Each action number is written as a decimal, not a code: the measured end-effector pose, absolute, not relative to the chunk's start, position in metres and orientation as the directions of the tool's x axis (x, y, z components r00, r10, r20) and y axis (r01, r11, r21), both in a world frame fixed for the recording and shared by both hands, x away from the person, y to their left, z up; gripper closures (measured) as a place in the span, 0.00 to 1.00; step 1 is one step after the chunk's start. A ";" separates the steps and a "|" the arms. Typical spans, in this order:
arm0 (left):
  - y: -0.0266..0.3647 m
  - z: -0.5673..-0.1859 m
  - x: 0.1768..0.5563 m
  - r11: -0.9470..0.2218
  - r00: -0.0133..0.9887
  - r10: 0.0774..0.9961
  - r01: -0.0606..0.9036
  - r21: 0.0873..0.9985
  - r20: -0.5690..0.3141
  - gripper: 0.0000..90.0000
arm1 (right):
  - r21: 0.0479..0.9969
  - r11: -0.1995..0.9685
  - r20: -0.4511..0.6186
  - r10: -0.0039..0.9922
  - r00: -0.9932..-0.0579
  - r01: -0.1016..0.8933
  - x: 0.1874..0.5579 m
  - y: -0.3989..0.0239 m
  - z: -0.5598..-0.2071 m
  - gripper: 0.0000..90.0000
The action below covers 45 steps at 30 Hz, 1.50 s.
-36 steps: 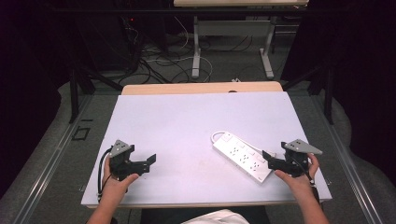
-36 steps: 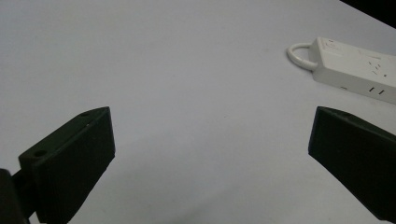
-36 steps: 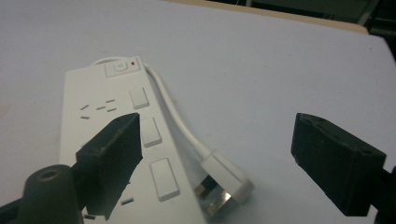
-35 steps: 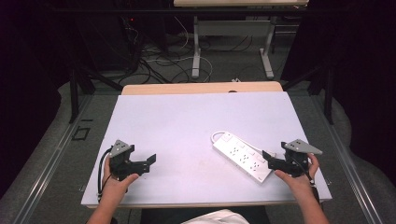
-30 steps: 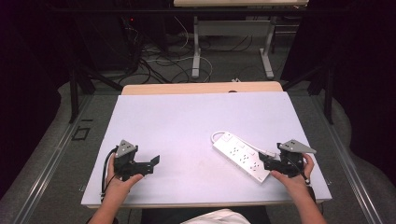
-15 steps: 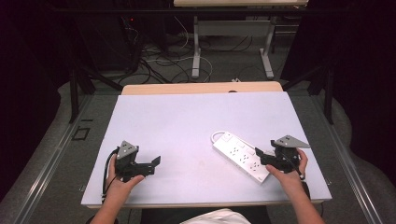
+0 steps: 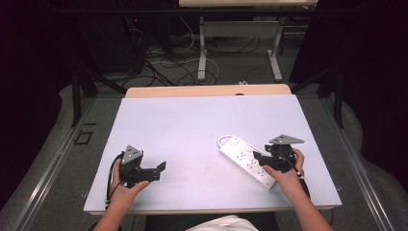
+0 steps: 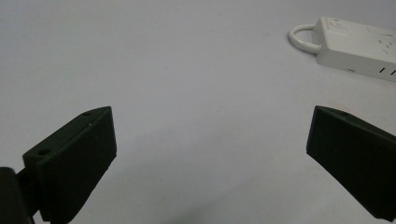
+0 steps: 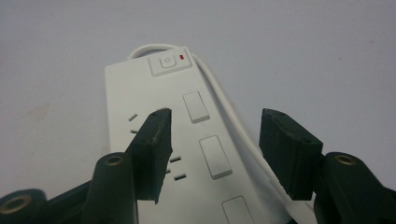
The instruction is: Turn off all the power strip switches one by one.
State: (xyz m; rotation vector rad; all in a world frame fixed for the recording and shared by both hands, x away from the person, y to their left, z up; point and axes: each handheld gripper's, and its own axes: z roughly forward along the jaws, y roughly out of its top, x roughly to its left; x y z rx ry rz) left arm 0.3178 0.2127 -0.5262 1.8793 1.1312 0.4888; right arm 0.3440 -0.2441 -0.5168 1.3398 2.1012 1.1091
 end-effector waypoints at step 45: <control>0.214 -0.527 0.319 -0.226 0.513 0.855 0.508 0.831 -0.081 0.03 | 0.694 0.390 0.052 0.812 -0.581 0.606 0.410 -0.188 -0.500 1.00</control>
